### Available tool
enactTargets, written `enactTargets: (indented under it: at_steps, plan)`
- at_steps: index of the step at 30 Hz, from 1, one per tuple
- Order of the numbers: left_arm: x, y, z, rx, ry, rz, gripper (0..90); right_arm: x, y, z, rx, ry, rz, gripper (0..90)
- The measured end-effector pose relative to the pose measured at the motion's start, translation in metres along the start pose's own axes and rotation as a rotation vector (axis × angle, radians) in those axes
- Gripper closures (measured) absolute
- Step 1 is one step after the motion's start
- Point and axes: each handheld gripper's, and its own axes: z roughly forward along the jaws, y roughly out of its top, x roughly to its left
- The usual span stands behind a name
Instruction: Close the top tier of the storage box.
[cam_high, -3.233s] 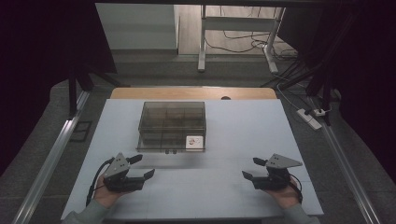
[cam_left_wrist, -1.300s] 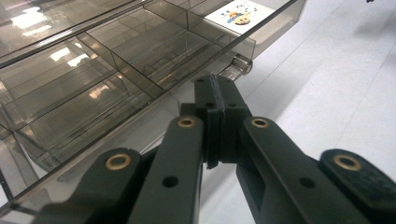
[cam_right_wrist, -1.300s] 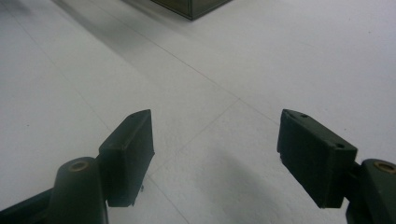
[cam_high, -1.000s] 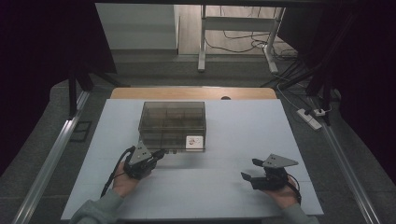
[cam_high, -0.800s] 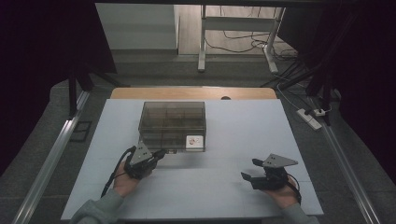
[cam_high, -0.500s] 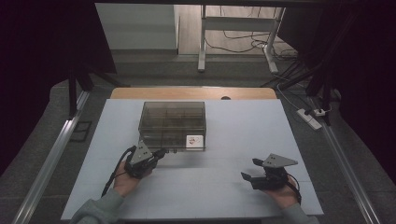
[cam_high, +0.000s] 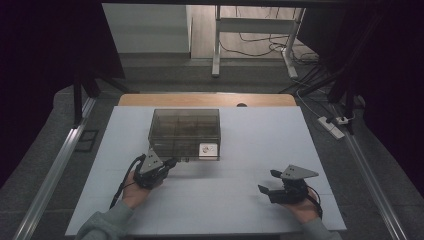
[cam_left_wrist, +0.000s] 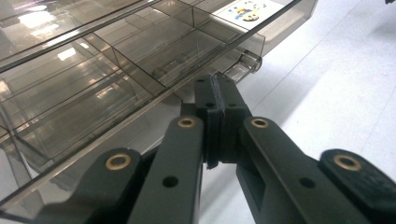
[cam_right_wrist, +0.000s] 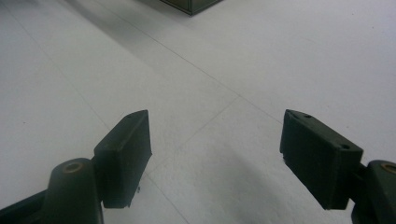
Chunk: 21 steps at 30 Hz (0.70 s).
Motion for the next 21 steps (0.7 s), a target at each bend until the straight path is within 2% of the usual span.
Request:
enactTargets:
  at_steps: [21]
  plan:
    - [0.0075, 0.0034, 0.0066, -0.002, 0.015, -0.012, 88.4, 0.0005, -0.0001, 0.0006, 0.007, -0.006, -0.009, 24.7]
